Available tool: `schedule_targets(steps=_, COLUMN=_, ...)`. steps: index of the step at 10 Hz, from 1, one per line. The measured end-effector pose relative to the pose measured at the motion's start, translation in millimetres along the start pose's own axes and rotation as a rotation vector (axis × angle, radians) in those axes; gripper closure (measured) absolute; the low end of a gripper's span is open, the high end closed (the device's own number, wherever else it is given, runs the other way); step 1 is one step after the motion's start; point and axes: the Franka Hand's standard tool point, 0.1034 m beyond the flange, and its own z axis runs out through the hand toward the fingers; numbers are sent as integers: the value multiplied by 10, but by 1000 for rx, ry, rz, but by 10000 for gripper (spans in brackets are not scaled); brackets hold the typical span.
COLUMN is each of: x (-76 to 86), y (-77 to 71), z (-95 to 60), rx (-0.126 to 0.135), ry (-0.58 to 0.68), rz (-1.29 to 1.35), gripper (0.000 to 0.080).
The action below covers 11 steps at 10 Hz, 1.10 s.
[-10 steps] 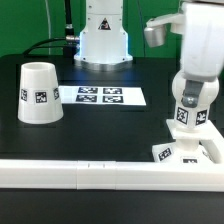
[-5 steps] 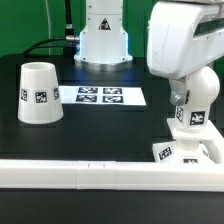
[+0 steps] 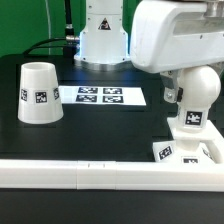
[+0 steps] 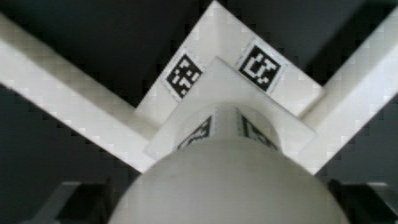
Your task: Assemble lamp
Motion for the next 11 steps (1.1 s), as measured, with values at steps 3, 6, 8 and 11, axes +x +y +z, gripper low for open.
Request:
schedule_targets(steps=3, x=-21, y=47, z=-29, rx=19, ry=8, rz=295, gripper=223)
schedule_targets(steps=6, x=-32, y=82, z=-43, rx=29, ry=10, rz=546, gripper=223)
schedule_targets(steps=8, x=-36, y=95, z=-45, rx=28, ry=10, rz=575, gripper=223)
schedule_targets(steps=11, x=-79, y=85, z=-92, rx=29, ry=9, rz=536, gripper=109)
